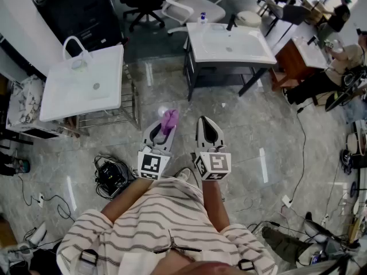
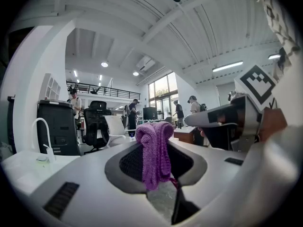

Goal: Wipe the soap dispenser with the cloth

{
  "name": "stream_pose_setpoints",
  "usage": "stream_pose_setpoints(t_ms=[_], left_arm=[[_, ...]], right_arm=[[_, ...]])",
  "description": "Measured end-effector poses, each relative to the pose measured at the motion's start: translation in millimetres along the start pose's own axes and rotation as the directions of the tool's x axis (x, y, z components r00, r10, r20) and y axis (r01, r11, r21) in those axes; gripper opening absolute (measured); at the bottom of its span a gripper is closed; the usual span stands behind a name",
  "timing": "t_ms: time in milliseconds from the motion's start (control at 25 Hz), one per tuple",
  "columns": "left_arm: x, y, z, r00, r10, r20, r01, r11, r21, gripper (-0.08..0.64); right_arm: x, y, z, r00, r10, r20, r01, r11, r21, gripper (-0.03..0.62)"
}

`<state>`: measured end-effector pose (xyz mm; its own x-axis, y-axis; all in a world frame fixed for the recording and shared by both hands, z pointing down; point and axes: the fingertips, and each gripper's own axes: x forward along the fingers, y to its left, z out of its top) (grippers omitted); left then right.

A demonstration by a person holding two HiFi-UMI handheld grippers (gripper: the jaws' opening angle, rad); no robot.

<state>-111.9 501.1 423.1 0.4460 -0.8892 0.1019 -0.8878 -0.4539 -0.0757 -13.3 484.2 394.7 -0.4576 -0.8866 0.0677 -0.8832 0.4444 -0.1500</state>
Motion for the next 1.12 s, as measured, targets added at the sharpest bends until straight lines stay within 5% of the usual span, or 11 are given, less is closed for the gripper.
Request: stream_pose_setpoints(t_ms=[1120], left_arm=[[83, -38, -10, 1.0, 0.018, -0.02, -0.018, 1.0, 0.004, 0.115]], right_arm=[[24, -90, 1, 0.998, 0.042, 0.036, -0.043, 0.999, 0.028, -0.002]])
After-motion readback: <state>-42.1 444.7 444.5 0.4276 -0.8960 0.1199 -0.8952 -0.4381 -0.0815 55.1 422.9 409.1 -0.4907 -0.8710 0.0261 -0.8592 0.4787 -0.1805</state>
